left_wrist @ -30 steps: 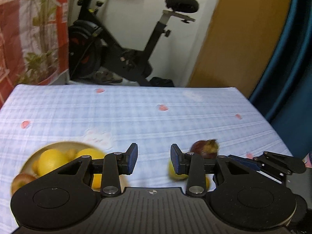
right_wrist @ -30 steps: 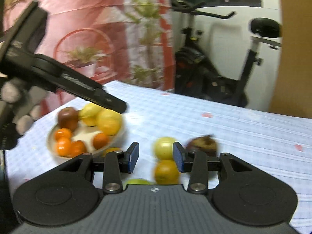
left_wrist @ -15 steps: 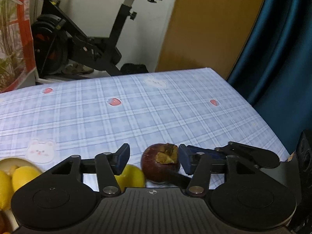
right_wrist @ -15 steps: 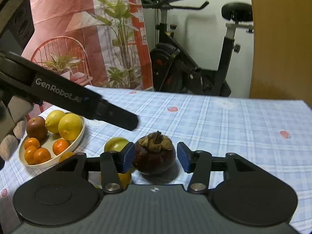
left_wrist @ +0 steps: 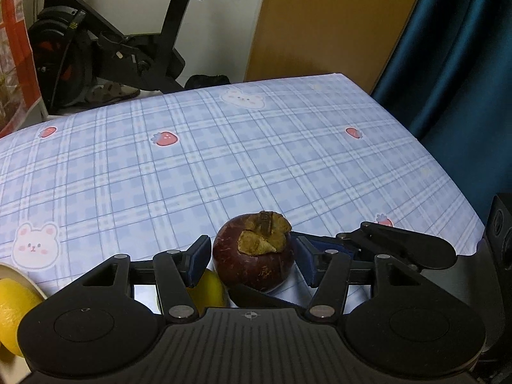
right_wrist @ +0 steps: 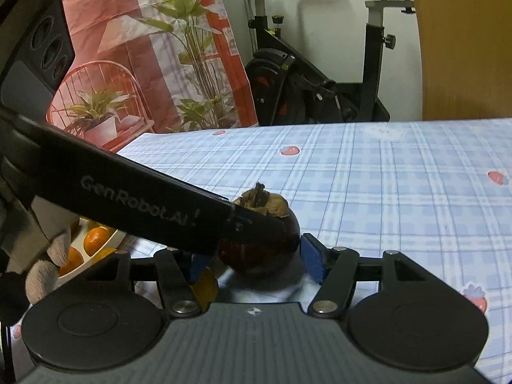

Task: Organize fruits
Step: 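Close the left gripper on the mangosteen and lift it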

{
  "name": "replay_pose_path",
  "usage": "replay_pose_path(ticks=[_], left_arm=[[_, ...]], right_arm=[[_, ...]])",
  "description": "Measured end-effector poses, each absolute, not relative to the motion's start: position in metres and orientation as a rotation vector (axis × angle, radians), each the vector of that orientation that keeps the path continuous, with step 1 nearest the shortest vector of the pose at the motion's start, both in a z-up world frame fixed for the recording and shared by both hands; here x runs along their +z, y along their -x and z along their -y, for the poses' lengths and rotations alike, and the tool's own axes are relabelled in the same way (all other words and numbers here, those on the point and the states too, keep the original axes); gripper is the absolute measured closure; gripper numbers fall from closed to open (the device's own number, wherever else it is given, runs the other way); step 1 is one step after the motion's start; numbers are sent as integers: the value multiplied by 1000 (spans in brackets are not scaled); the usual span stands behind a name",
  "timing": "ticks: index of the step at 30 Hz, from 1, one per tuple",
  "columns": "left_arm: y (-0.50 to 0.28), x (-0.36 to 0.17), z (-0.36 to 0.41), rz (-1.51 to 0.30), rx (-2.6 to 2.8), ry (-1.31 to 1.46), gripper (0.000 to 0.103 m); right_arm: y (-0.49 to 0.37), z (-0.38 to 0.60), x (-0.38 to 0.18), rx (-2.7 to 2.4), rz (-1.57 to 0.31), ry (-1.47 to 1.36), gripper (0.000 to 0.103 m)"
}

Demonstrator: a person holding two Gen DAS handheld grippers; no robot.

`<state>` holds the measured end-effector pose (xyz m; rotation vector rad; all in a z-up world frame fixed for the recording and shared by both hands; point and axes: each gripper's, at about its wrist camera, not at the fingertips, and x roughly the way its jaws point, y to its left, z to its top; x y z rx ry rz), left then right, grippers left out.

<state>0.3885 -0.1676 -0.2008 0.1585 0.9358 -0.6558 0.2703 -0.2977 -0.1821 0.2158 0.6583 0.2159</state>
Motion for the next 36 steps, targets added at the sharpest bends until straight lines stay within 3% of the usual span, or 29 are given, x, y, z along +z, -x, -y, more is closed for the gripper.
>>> replay_pose_path(ticks=[36], left_arm=[[-361, -173, 167, -864, -705, -127, 42]], right_arm=[[-243, 299, -151, 168, -615, -239, 41]])
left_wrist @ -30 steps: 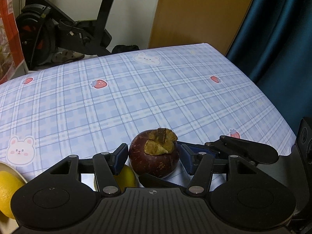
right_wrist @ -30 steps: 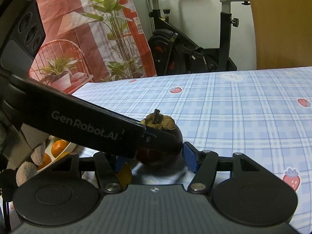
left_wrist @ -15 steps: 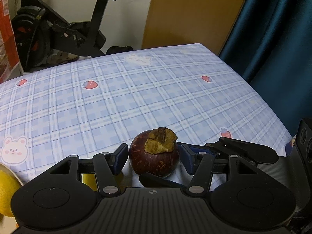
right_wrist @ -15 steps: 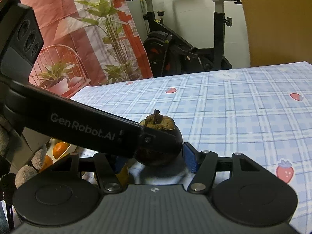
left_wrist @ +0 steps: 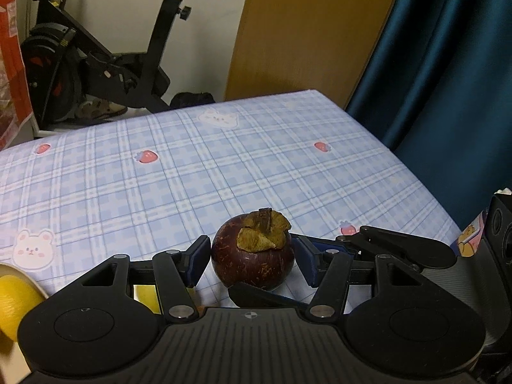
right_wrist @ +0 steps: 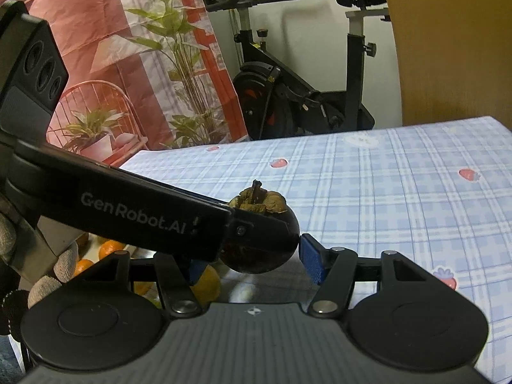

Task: Organize fruits
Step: 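Close the left gripper on the mangosteen and lift it, then carry the mangosteen in the left gripper onto the plate and release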

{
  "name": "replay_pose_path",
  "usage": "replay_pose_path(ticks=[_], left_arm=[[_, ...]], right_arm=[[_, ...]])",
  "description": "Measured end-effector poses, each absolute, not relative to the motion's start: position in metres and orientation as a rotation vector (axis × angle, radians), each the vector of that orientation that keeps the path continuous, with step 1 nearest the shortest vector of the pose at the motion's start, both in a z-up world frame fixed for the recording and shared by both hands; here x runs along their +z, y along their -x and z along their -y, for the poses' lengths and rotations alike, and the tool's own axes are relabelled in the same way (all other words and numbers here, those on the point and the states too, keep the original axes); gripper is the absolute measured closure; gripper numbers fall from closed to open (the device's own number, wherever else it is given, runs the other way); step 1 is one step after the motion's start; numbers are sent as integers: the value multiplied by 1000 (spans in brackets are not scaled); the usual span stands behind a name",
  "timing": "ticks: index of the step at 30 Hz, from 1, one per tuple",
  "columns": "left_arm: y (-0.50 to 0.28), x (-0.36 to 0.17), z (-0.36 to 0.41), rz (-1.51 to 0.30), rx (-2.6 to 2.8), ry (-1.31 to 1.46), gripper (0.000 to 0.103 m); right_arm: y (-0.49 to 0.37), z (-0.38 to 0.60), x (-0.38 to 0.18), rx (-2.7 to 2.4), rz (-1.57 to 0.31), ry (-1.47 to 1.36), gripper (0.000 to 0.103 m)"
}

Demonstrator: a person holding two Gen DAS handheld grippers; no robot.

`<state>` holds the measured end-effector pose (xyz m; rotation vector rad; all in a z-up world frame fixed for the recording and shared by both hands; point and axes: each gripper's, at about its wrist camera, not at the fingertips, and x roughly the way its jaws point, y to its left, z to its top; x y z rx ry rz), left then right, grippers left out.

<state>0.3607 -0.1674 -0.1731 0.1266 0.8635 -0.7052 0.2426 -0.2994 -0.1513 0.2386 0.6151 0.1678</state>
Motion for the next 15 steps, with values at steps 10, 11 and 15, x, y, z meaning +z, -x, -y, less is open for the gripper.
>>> replay_pose_path(ticks=[10, 11, 15], left_arm=[[-348, -145, 117, -822, -667, -85, 42], [-347, -143, 109, -821, -659, -77, 42], [-350, -144, 77, -841, -607, -19, 43]], right_arm=[[-246, 262, -123, 227, -580, -197, 41], [-248, 255, -120, 238, -574, -192, 41], [-257, 225, -115, 283, -573, -145, 43]])
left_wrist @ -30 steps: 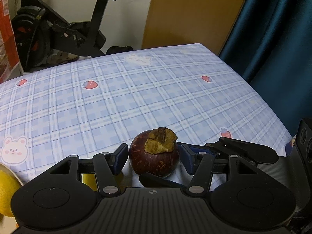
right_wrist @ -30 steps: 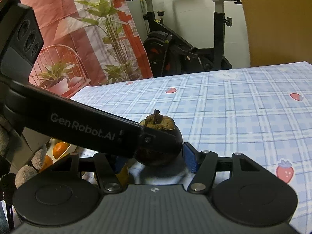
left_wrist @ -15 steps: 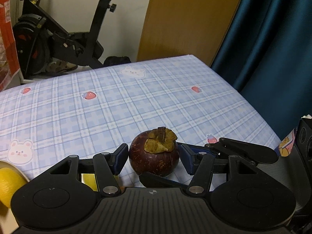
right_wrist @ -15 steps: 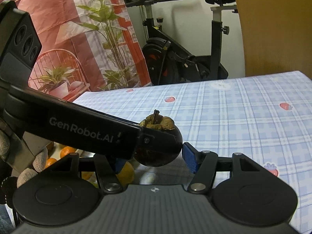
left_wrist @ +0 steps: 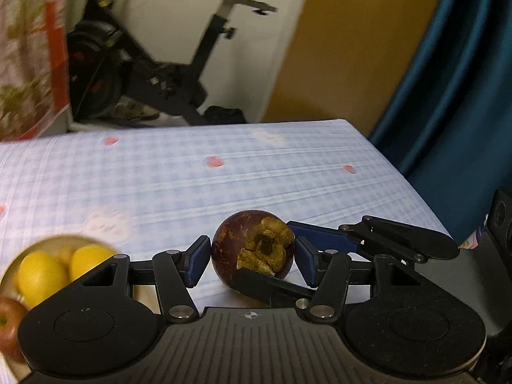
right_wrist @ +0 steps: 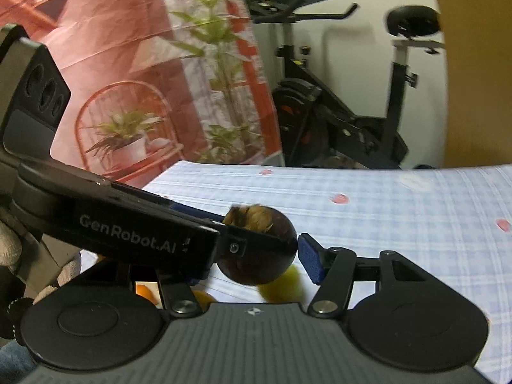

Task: Organize fruits
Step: 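Carry the mangosteen in the left gripper onto the plate and release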

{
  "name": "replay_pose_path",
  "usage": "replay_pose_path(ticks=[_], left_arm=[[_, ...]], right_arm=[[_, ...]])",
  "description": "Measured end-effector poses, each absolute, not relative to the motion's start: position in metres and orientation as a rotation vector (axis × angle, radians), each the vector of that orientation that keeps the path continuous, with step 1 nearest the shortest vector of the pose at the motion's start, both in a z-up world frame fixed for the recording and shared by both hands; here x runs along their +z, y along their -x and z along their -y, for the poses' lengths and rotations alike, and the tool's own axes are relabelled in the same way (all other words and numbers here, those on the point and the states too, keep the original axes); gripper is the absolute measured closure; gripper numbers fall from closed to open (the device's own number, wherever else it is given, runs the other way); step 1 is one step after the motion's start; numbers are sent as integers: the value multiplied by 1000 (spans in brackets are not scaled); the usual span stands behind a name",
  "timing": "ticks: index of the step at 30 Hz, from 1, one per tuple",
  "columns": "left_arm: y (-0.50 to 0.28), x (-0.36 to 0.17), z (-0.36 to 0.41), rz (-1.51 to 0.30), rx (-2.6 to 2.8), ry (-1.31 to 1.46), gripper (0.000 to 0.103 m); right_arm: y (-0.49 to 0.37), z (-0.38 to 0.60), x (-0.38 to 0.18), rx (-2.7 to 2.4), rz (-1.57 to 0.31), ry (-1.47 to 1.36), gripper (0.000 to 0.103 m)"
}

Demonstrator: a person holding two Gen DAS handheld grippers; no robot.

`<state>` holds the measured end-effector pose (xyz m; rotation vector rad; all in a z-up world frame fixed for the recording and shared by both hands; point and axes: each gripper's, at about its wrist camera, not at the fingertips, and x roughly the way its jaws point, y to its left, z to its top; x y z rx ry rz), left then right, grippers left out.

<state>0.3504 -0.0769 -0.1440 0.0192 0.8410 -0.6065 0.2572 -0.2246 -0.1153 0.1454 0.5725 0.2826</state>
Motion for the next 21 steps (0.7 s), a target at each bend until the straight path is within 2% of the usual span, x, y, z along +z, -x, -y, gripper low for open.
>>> replay_pose_path(ticks=[10, 21], left_arm=[[-356, -168, 57, -897, -562, 48, 42], [-337, -145, 27, -848, -518, 39, 43]], right_arm=[[-270, 192, -139, 313, -654, -100, 43], [-270, 175, -124, 353, -618, -99, 43]])
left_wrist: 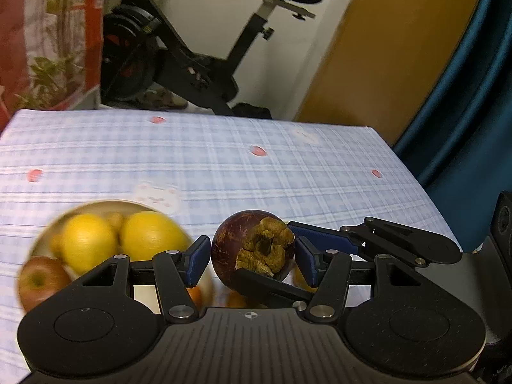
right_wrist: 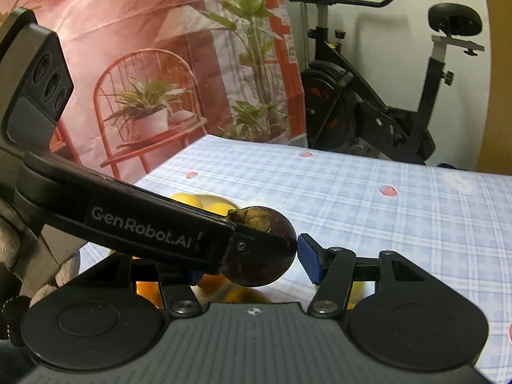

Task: Organize fruits
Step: 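Carry the mangosteen in the left gripper onto the plate and release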

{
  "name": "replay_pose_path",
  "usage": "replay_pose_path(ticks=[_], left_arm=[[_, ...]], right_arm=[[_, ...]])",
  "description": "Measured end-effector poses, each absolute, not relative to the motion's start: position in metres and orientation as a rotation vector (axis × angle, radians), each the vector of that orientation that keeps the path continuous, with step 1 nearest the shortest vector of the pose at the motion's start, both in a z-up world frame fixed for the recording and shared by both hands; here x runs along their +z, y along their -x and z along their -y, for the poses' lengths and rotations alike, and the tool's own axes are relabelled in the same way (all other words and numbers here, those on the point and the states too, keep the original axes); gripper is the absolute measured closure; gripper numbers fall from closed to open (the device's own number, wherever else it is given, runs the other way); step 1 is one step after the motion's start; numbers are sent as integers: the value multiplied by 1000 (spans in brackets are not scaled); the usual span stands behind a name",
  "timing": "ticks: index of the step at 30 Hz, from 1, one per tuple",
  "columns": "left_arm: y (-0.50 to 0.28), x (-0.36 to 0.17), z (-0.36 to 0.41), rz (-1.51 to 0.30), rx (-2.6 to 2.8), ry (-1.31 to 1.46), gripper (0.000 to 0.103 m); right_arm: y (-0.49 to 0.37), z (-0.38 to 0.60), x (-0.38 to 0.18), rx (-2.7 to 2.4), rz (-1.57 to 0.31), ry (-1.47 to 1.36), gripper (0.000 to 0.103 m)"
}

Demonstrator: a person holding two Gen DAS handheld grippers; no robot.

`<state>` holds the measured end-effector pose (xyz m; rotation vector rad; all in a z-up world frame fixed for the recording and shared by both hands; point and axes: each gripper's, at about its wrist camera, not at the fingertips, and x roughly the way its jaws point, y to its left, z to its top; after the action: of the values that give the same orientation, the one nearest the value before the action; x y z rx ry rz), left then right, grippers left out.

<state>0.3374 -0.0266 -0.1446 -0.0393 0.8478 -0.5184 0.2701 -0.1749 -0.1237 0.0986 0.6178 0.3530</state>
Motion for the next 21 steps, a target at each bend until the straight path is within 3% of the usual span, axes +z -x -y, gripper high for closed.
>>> replay_pose_path(ticks=[10, 21], left_arm=[[-330, -139, -46, -844, -396, 98, 43], [-339, -167, -54, -891, -385, 112, 44]], right_arm=[[-289, 108, -123, 495, -610, -61, 43], [-307, 95, -153, 527, -709, -67, 43]])
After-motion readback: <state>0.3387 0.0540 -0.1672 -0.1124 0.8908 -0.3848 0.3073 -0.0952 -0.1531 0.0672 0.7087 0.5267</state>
